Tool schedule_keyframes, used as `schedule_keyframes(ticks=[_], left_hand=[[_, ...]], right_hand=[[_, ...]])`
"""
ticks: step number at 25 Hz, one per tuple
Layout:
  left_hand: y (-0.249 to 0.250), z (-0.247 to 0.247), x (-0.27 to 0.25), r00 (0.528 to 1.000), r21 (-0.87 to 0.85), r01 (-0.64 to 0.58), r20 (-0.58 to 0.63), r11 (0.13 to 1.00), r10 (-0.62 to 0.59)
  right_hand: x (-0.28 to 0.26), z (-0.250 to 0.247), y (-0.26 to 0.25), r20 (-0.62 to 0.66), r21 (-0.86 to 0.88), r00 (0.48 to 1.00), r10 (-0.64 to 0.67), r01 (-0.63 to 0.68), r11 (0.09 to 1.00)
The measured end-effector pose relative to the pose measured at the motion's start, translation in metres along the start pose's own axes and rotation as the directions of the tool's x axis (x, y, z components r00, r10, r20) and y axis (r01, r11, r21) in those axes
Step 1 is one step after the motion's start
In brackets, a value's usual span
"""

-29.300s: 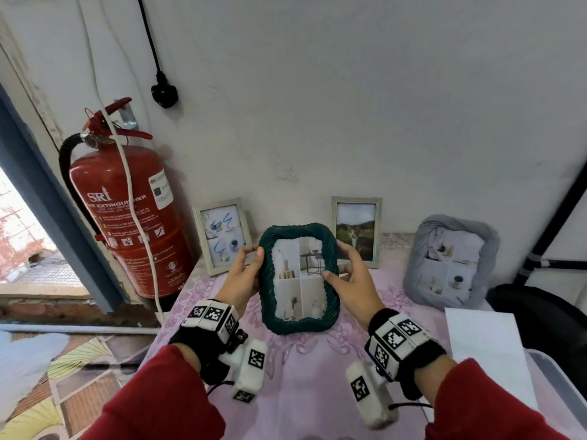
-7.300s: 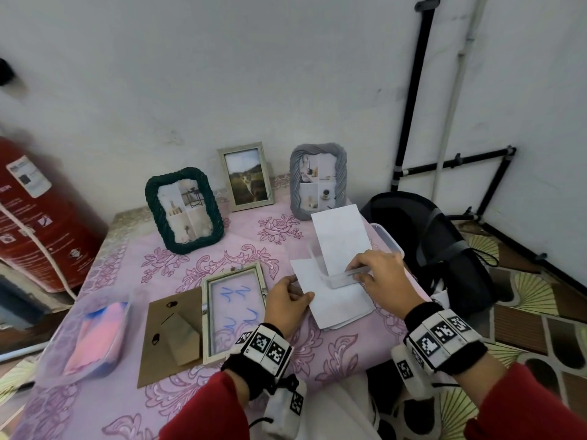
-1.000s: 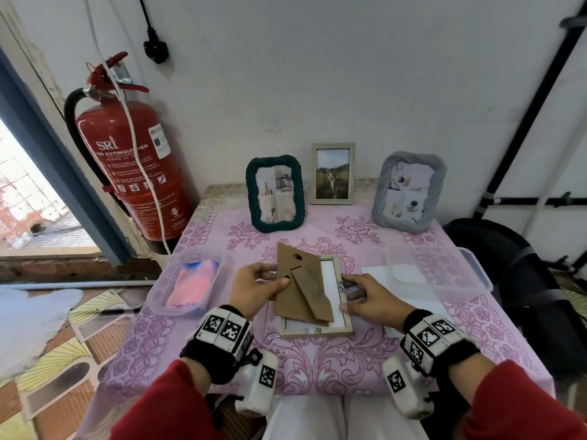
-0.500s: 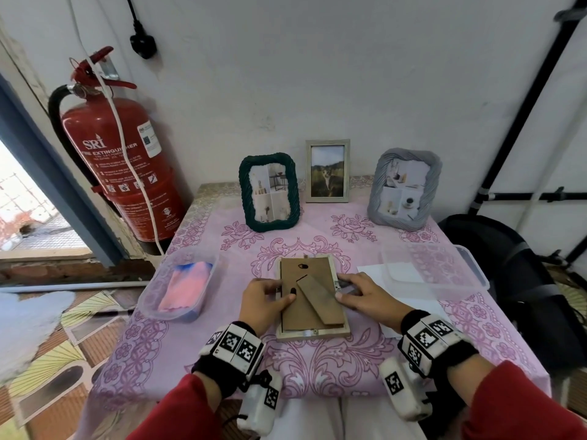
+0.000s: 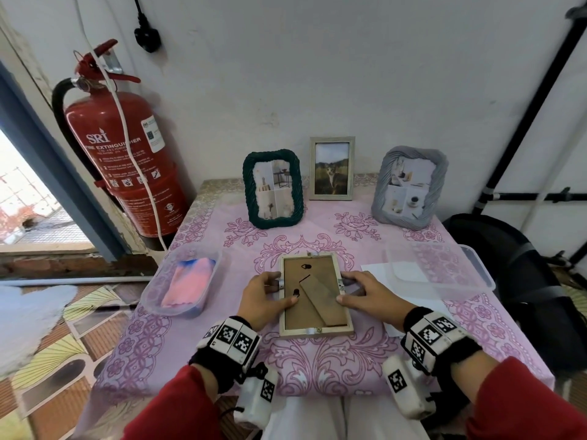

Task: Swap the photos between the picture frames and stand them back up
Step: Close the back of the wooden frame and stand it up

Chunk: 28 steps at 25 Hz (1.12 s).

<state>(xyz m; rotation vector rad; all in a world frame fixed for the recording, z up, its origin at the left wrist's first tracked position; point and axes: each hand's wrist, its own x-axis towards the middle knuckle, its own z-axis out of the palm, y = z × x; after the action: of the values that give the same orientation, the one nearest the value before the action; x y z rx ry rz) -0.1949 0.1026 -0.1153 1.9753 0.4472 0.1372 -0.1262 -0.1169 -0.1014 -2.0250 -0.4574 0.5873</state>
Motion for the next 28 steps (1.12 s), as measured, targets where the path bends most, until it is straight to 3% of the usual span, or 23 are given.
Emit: schedule_keyframes(ticks=[2,4,6,10,17,28], left_hand=[[-0.002,-0.003,0.007,0.997,-0.144,0.072,0.021,0.987,-0.07],[-0.001,-0.006,0.013,0.988,-0.294,0.154,0.058,0.943,-0.143],[0.0,-0.008,0.018,0.984,-0.34,0.18,0.067,0.923,-0.167],[0.0,-0.006,0.026,0.99,-0.248,0.144,0.037,0.958,-0.14],[-0.007,-0.009,0.033,0.989,-0.247,0.151,0.042,0.957,-0.145],[-0.002,-0.003,0.042,0.977,-0.187,0.21,0.019,0.96,-0.21]], right_hand=[[0.005,-0.003,-0.003,0.013,0.19,0.996,0.083,-0.084,0.978],[0.012,-0.005,-0.004,-0.036,0.229,0.984,0.175,-0.162,0.96],[0.018,-0.004,-0.004,-0.093,0.229,0.975,0.2,-0.174,0.958],[0.025,0.0,-0.001,-0.176,0.284,0.962,0.209,-0.153,0.946],[0.025,-0.001,0.0,-0.211,0.406,0.944,0.252,-0.15,0.901],[0.03,-0.001,-0.003,-0.199,0.44,0.935,0.292,-0.181,0.88]])
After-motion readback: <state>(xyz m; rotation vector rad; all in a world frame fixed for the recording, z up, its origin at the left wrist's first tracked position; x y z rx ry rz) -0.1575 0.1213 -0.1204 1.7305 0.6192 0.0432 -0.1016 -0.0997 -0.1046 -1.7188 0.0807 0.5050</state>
